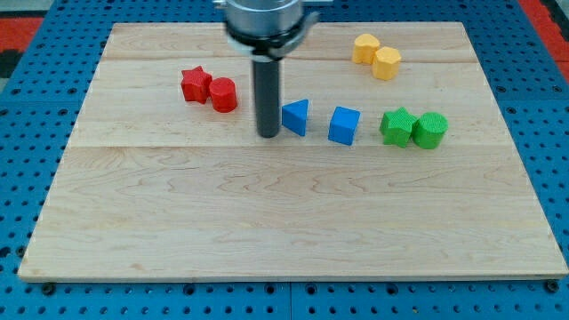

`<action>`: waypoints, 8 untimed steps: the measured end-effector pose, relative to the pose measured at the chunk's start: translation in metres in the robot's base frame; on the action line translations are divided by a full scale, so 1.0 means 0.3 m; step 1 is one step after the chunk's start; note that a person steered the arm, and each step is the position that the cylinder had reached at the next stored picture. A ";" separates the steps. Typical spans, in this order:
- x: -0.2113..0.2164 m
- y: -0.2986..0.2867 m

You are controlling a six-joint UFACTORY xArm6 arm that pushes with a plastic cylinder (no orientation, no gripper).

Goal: Slide the blue triangle to the center of the board

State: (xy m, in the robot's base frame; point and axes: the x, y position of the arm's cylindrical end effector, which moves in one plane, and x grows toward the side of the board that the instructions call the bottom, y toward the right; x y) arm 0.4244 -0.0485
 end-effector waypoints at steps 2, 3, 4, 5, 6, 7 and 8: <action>-0.204 -0.051; -0.234 0.216; -0.267 0.249; -0.188 0.137; -0.167 0.065; -0.092 0.076; -0.079 0.084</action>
State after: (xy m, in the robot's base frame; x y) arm 0.4008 -0.0232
